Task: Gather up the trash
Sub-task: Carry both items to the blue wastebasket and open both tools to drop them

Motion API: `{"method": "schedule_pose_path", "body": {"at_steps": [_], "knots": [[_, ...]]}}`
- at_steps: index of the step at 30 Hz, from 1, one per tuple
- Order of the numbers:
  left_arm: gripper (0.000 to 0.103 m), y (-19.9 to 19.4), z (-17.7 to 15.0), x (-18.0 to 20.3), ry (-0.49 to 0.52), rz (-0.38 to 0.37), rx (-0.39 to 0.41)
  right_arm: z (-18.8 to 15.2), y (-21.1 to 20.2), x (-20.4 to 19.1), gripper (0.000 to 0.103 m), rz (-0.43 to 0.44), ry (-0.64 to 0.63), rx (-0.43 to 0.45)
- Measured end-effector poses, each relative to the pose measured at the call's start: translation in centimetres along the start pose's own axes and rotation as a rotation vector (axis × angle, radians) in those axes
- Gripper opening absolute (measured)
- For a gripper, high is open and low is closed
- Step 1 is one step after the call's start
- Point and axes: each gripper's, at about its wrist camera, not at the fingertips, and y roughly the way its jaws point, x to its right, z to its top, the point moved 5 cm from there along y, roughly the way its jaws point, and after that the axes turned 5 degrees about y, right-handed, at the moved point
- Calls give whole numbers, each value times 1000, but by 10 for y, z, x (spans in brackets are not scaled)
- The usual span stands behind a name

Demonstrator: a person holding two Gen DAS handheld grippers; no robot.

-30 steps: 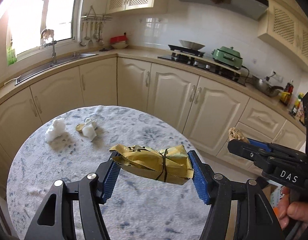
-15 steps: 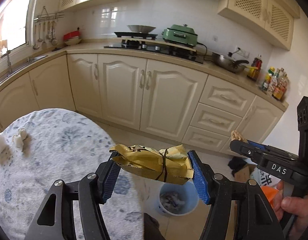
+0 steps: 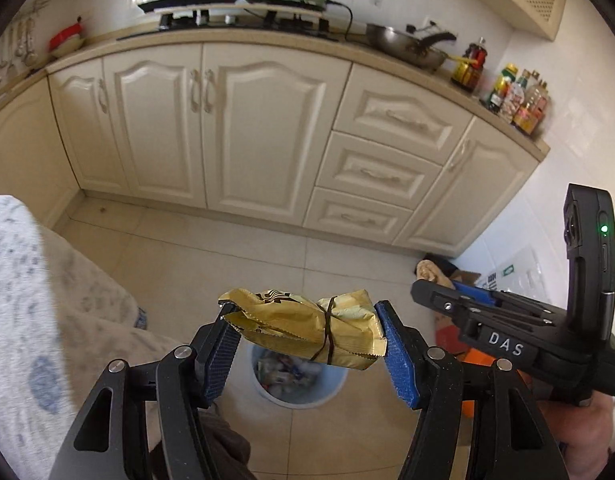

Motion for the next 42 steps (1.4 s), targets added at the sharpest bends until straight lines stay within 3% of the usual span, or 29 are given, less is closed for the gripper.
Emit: {"method": "schedule_pose_path", "body": {"at_steps": [6, 7, 8, 10, 15, 19, 23, 28, 42], "knots": [[63, 69, 30, -13, -14, -9, -96, -3, 28, 25, 36, -13, 42, -51], [63, 78, 35, -14, -19, 0, -108, -3, 31, 29, 40, -22, 50, -55], [66, 89, 40, -15, -21, 9, -121, -4, 35, 32, 50, -30, 58, -61], [75, 109, 48, -11, -16, 18, -155, -6, 41, 39, 60, -55, 75, -69], [93, 124, 62, -7, -13, 57, -143, -9, 41, 49, 68, -68, 102, -71], [101, 117, 65, -7, -8, 102, -113, -8, 36, 50, 95, -78, 123, -52], [101, 91, 60, -8, -12, 147, -58, -6, 29, 43, 103, -84, 140, -33], [101, 46, 47, -8, -35, 174, 16, -3, 19, 23, 103, -76, 112, -18], [102, -133, -32, -37, -105, 260, 212, 1, -36, -99, 103, 65, -53, 79]]}}
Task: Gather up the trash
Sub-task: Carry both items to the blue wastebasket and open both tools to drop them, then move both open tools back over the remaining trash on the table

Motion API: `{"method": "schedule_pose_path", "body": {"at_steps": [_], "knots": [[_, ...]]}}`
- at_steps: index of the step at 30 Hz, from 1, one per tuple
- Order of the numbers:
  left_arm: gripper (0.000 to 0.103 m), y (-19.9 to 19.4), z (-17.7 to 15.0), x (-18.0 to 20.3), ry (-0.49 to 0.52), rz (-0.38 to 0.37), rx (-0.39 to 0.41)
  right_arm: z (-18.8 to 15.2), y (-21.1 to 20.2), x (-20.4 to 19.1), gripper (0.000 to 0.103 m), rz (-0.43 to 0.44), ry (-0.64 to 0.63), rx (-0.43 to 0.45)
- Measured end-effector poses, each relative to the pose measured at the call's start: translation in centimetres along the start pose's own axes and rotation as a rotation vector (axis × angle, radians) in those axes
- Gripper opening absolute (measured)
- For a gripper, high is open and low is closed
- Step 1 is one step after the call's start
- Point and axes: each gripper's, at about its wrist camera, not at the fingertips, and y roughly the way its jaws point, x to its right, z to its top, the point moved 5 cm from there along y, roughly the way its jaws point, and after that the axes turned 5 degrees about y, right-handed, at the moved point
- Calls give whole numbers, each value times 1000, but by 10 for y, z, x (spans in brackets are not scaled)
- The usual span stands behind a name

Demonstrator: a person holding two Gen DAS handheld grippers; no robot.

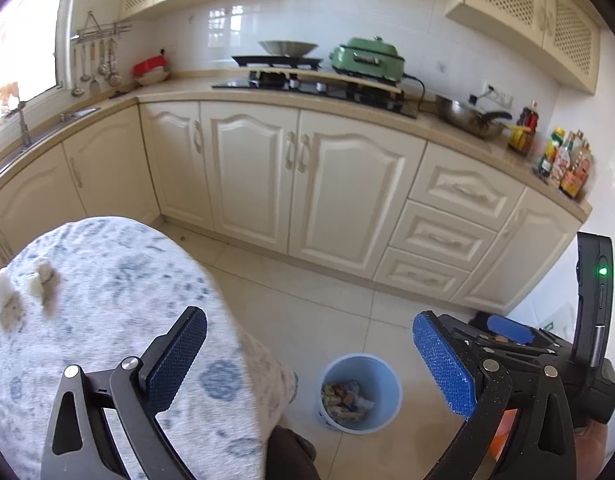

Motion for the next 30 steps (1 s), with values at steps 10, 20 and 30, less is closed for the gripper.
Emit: {"method": "schedule_pose_path", "body": {"at_steps": [10, 20, 30], "knots": [[102, -120, -38, -69, -100, 96, 128, -1, -27, -101, 103, 103, -149, 44], [102, -222, -90, -127, -219, 226, 214, -26, -46, -214, 103, 226, -321, 68], [102, -287, -121, -164, -306, 331, 270, -51, -66, -300, 103, 306, -462, 107]]}}
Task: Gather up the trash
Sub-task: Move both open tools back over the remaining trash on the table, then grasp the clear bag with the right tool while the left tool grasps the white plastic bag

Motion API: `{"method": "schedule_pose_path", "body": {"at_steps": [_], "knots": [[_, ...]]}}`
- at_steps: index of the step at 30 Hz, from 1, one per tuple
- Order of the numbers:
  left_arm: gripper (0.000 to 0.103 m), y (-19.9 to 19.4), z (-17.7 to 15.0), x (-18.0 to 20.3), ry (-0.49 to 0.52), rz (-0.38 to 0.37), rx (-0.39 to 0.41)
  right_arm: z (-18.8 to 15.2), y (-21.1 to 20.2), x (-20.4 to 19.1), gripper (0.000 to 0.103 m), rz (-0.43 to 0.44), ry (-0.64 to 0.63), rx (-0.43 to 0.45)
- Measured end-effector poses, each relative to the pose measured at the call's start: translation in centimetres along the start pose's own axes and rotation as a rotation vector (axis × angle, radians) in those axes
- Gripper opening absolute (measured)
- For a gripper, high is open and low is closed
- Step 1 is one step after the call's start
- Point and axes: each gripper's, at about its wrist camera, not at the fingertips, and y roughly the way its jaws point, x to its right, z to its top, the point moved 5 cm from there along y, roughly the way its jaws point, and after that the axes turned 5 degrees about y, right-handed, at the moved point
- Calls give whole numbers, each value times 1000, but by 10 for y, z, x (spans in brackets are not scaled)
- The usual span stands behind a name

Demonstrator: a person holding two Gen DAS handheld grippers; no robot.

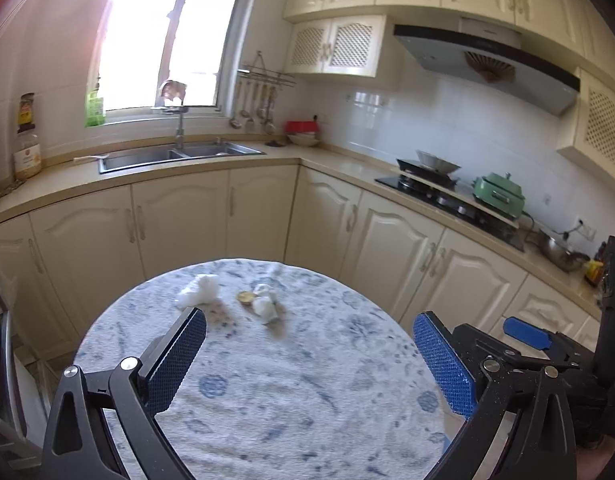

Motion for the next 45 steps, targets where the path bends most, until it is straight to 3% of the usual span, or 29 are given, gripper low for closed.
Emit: {"method": "schedule_pose_path", "body": {"at_steps": [6, 16, 34, 39, 45], "knots": [[102, -12, -3, -32, -30, 63, 3, 4, 9, -40, 103, 29, -69, 11], [102, 39, 4, -81, -83, 138, -79, 4, 66, -74, 103, 56, -147, -55], [102, 257, 18, -151, -26, 223, -311, -12, 266, -78, 100, 76, -122, -297], [102, 315, 23, -166, 24, 225, -353, -19, 304, -86, 88, 85, -117, -336], [102, 373, 31, -172, 65, 183, -384, -27, 322, -89, 54, 94, -133, -372]]}}
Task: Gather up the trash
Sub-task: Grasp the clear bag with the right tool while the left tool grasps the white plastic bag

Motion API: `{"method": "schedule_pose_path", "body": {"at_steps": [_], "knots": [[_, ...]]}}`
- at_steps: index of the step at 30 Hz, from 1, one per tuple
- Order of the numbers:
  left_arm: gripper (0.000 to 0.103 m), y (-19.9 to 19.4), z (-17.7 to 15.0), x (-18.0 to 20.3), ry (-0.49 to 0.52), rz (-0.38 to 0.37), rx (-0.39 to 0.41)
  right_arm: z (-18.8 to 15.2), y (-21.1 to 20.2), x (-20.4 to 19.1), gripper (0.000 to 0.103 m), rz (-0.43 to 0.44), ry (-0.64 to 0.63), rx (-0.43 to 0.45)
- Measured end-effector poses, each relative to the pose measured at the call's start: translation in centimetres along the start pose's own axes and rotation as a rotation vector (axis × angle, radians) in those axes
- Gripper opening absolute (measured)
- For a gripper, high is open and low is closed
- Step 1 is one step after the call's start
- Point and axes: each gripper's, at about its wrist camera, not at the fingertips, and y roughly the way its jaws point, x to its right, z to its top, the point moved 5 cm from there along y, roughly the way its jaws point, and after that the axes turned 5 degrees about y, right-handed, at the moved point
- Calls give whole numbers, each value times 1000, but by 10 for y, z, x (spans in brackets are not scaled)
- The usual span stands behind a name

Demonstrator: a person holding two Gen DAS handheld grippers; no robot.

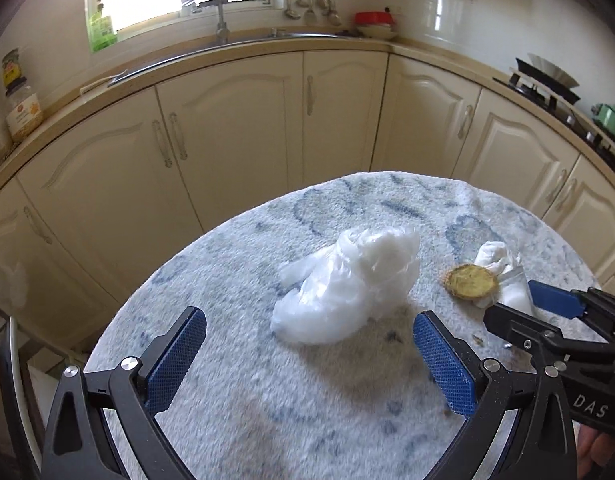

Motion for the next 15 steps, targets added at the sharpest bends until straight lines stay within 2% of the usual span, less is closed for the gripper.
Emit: {"method": "schedule_pose_path", "body": {"at_steps": [2, 4, 6, 7, 8, 9, 15], "knots": [[102, 13, 8, 2, 32, 6, -3, 0, 1, -1, 42, 9, -6, 0], [102, 25, 16, 5, 61, 20, -1, 0, 0, -3, 35, 15, -20, 3], [98, 35, 23, 10, 78, 0, 5, 0, 0, -5, 32, 28, -27, 0], [82, 36, 19, 13, 77, -22, 7, 0, -1, -5, 31, 33, -28, 1], [58, 41, 21, 13, 65, -53, -1, -1, -1, -5, 31, 35, -27, 1], [53, 48, 20, 12, 44, -84, -23, -1, -3, -5, 31, 39, -24, 3], [43, 41, 8, 8, -6, -162, -5, -9, -19, -1, 31, 55, -9, 9]]}}
